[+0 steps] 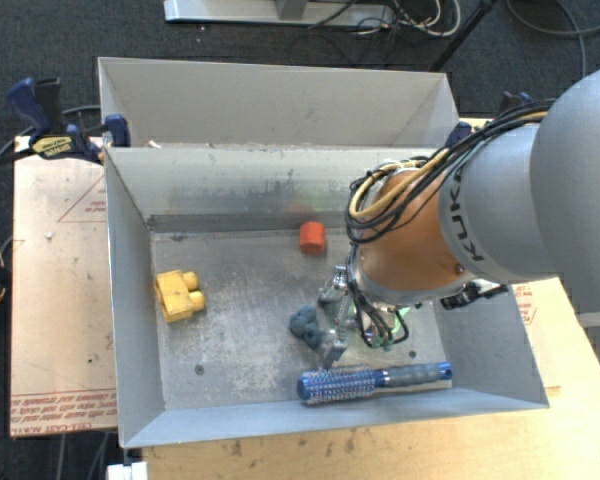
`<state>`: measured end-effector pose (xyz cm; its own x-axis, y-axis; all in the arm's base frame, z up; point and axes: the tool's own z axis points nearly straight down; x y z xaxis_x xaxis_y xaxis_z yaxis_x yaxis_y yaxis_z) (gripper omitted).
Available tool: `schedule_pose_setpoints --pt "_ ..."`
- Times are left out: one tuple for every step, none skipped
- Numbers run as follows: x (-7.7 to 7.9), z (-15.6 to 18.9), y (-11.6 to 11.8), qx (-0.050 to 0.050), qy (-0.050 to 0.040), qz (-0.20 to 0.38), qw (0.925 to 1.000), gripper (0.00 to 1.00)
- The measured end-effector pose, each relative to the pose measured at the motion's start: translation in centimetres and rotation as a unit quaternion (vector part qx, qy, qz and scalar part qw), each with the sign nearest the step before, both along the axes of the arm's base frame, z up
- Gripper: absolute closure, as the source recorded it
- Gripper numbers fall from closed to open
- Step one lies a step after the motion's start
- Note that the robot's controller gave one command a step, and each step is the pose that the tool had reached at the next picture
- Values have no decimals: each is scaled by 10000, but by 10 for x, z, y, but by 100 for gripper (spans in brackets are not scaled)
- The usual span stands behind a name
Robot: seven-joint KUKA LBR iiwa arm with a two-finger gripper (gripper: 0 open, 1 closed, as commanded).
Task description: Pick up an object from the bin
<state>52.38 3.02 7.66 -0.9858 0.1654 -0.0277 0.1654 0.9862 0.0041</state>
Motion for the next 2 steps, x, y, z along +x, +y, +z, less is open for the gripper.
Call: schedule_pose_setpoints --pt "-3 -1 2 16 81 11 10000 100" --pt "-3 -2 2 13 58 9 10000 0"
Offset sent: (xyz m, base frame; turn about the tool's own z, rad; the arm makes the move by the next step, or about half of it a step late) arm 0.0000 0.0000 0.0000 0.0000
